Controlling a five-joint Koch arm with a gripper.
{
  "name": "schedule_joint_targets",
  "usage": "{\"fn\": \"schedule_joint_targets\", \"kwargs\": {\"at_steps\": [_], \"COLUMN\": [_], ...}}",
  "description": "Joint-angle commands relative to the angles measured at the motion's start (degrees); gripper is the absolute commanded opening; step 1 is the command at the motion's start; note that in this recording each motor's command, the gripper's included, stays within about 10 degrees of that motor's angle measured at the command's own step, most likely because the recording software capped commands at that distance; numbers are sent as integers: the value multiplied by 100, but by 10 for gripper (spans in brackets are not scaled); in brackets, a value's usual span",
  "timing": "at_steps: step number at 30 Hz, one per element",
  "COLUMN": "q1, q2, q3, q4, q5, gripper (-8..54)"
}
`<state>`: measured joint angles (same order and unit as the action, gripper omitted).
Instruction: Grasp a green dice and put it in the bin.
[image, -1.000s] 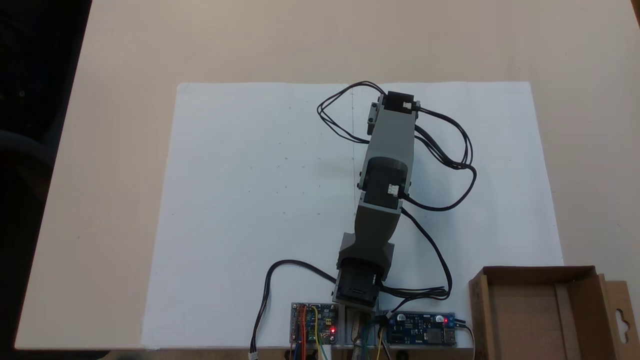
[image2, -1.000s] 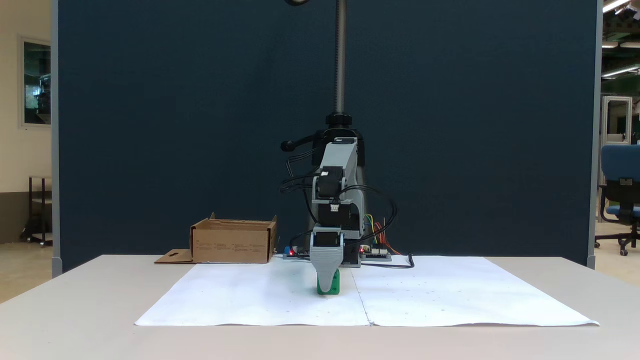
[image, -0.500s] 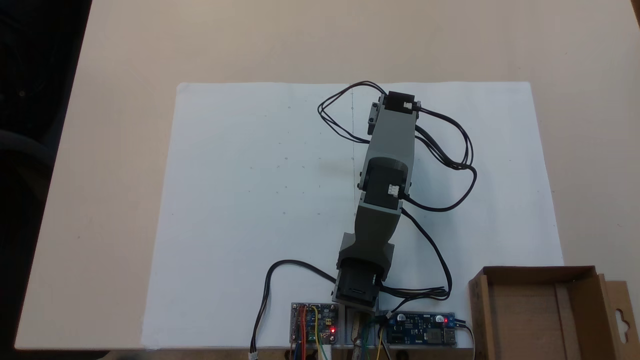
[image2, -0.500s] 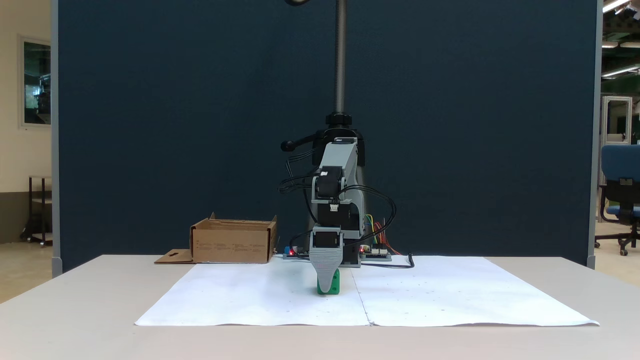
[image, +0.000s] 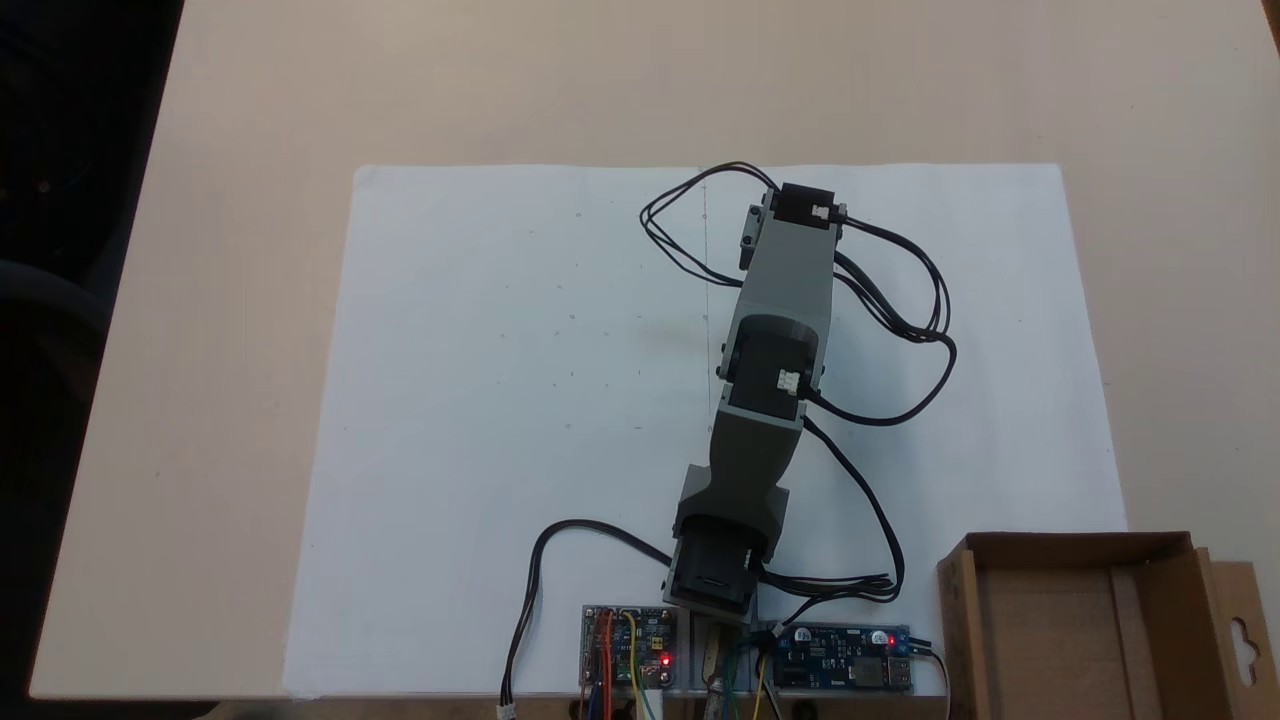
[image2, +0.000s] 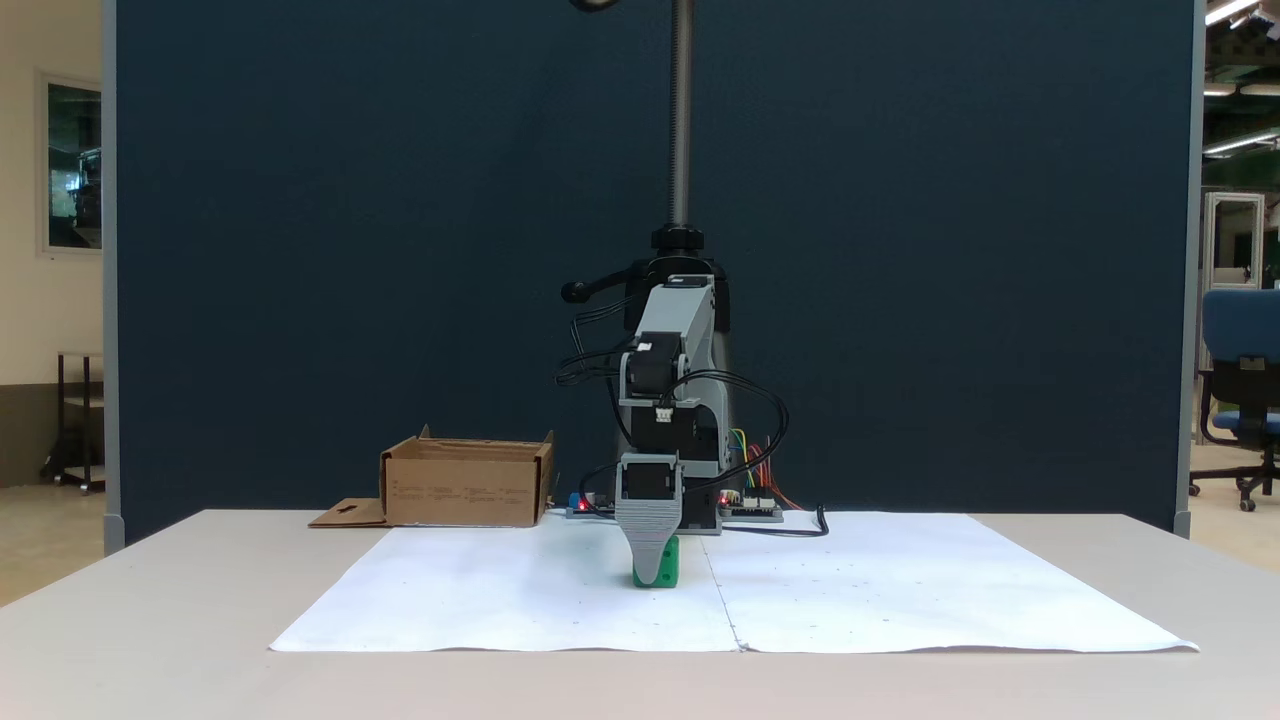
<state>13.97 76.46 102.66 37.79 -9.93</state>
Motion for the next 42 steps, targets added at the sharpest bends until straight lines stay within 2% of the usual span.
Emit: {"fn": "schedule_joint_targets", "kwargs": {"at_steps": [1,11,22,24,25,26,27,42], "q1": [26,299,1485,1846,2716,2890,3795,7014], "q2": [141,255,870,1125,1310,1310,1327,1336], "q3": [-229,-861,-2716,-2839,-3226,-3331,-3533,-3551], "q4": [-79,-35,589,589,598,598,615,729], "q5": [-343,-193,1046,1266,1863,1925,2206,2224], "gripper": [116,116,116,116,116,116,116,116]}}
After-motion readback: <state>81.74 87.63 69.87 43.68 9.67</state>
